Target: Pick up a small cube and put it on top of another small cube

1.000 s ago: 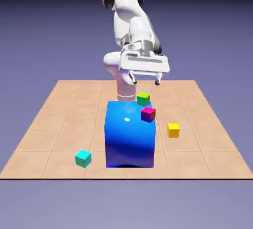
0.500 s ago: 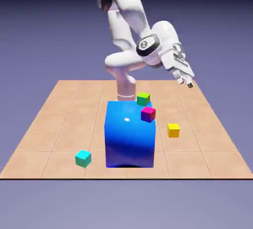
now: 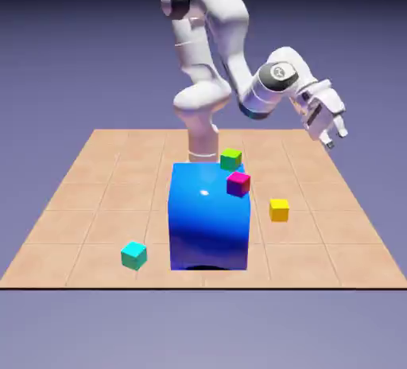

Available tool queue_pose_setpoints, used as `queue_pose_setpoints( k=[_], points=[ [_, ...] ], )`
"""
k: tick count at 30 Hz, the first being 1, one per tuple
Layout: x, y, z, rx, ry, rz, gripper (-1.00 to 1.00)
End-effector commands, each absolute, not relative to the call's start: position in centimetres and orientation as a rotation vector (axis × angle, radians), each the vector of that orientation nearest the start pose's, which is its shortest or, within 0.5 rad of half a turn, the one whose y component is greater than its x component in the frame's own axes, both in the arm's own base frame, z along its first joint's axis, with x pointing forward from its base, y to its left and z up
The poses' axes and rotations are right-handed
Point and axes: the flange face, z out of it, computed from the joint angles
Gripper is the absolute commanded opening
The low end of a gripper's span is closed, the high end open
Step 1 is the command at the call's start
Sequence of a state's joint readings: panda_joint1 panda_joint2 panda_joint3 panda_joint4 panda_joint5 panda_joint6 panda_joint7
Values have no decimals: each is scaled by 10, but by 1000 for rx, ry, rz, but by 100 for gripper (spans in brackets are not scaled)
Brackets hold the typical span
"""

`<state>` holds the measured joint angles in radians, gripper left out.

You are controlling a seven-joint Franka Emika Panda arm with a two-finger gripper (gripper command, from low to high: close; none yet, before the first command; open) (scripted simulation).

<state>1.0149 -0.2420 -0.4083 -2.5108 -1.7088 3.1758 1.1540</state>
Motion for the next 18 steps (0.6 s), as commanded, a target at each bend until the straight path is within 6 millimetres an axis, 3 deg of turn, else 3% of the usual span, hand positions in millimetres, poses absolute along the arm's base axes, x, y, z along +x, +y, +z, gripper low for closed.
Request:
queue_pose_setpoints(
  k=[1, 4, 9, 14, 18],
  points=[
    [292, 319, 396, -2266, -1541, -1229, 0],
    [277, 330, 384, -2163, -1722, -1221, 0],
    [248, 329, 315, -1982, -2113, -992, 0],
    [221, 311, 255, -1749, -2488, -711, 0],
    [206, 286, 220, -1529, -2762, -457, 0]
  ],
)
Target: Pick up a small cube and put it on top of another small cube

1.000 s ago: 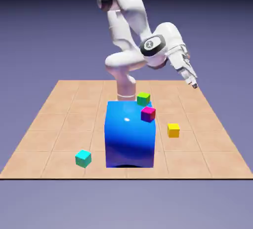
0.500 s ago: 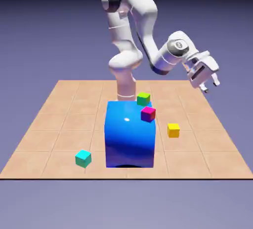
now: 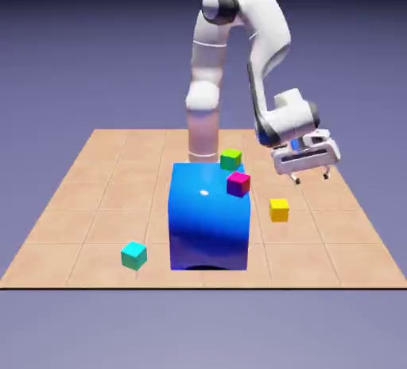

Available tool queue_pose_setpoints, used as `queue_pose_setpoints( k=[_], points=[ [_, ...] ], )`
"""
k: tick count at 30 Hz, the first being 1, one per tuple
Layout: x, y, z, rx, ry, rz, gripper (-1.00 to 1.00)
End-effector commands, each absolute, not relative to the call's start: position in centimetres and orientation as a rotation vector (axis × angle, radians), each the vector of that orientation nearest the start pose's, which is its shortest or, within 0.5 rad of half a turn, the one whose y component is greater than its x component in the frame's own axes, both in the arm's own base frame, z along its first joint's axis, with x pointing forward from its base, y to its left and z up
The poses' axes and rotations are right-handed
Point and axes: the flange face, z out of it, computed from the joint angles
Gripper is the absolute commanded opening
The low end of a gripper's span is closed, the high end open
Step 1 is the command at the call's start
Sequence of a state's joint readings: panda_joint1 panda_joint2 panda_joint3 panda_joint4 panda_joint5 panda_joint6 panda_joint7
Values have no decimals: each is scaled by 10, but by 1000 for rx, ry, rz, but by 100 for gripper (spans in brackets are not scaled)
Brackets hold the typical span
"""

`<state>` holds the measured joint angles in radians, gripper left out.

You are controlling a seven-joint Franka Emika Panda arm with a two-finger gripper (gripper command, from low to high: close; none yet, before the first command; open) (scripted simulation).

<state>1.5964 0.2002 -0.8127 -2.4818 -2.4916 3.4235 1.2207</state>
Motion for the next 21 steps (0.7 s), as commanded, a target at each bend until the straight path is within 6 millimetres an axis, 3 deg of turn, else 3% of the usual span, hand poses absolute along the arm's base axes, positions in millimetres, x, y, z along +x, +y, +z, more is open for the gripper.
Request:
queue_pose_setpoints(
  k=[1, 5, 18, 19, 21],
  points=[
    [203, 279, 214, 1408, 2707, 374, 0],
    [199, 250, 197, 1105, 2771, 100, 0],
    [208, 250, 128, 1104, 2772, 100, 0],
    [208, 250, 128, 1104, 2772, 100, -100],
    [207, 250, 133, 1102, 2770, 100, -100]
  ],
)
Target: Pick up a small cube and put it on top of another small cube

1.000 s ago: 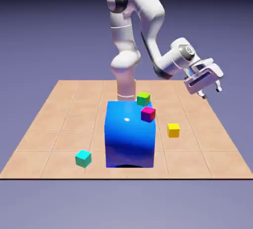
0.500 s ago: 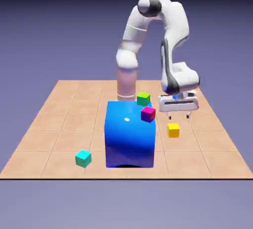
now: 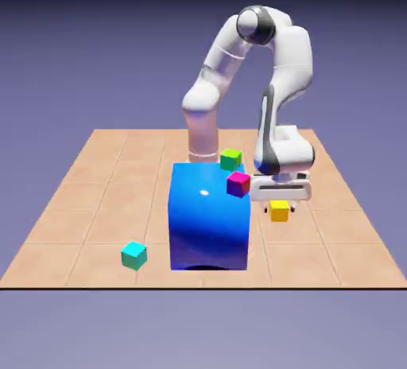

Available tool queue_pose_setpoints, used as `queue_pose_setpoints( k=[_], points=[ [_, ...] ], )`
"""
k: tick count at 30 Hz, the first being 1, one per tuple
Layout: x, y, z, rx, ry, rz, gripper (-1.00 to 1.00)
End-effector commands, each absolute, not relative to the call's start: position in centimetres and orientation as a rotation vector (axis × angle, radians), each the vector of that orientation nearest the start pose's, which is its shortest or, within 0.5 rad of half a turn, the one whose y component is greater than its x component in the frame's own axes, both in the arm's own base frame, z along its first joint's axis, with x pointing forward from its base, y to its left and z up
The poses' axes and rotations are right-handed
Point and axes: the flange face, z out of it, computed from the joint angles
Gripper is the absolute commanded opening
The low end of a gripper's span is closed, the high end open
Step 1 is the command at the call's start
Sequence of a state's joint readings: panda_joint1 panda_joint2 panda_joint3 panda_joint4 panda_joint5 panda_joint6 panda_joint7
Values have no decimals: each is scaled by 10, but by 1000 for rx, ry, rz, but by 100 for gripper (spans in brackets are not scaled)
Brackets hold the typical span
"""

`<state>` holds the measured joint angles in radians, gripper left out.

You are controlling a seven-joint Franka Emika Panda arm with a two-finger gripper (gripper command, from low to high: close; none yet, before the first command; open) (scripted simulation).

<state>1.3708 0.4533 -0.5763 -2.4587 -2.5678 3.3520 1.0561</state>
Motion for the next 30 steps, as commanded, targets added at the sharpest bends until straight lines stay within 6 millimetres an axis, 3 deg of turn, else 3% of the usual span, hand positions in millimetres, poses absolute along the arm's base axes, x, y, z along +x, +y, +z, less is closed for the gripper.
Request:
queue_pose_setpoints(
  k=[1, 11, 13, 22, 26, 30],
  points=[
    [207, 250, 139, 1099, 2769, 100, -100],
    [199, 249, 197, 1111, 2770, 101, -100],
    [206, 242, 201, 1271, 2737, 131, -100],
    [299, 277, 228, 1517, 2421, 606, -100],
    [351, 277, 251, 1602, 2213, 733, -100],
    [404, 263, 281, 1680, 1988, 799, -100]
  ],
)
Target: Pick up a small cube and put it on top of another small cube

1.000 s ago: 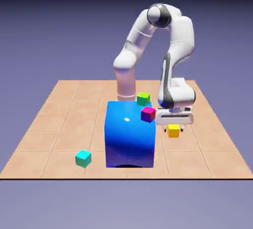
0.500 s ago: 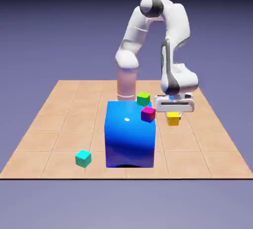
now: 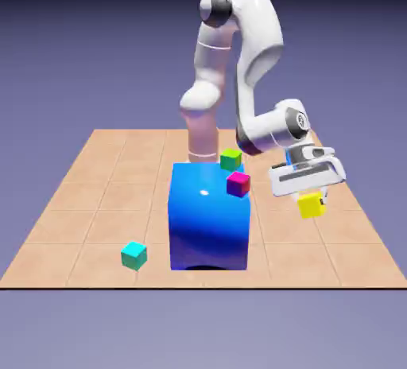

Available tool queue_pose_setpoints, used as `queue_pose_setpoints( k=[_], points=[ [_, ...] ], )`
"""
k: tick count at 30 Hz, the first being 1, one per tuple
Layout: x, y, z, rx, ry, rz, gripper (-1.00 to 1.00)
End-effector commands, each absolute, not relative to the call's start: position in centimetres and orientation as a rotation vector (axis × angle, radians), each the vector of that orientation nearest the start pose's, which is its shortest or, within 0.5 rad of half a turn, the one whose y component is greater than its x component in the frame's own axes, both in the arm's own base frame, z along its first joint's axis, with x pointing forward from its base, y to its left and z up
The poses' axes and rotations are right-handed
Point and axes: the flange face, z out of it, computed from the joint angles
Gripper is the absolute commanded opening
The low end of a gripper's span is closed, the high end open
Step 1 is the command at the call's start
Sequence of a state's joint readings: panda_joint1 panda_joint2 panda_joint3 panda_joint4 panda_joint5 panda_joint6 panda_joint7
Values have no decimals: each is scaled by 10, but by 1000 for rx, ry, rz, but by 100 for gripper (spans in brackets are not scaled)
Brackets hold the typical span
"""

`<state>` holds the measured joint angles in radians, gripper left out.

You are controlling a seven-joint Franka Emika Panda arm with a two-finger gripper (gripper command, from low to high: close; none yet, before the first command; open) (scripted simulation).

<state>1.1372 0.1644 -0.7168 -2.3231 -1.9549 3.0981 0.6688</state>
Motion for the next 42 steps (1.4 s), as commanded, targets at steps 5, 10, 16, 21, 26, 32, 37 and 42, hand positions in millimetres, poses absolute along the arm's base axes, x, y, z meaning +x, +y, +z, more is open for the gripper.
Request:
queue_pose_setpoints(
  k=[5, 10, 16, 21, 26, 32, 37, 42],
  points=[
    [468, 226, 323, 1776, 1706, 805, -100],
    [521, 170, 369, 1876, 1440, 745, -100],
    [560, 89, 413, 2005, 1193, 602, -100],
    [555, 28, 378, 2157, 1170, 401, -100],
    [540, -32, 342, 2319, 1143, 220, -100],
    [509, -99, 299, 2525, 1104, 40, -100],
    [472, -149, 264, 2708, 1059, -69, -100],
    [454, -172, 246, 2793, 1038, -115, -100]
  ],
)
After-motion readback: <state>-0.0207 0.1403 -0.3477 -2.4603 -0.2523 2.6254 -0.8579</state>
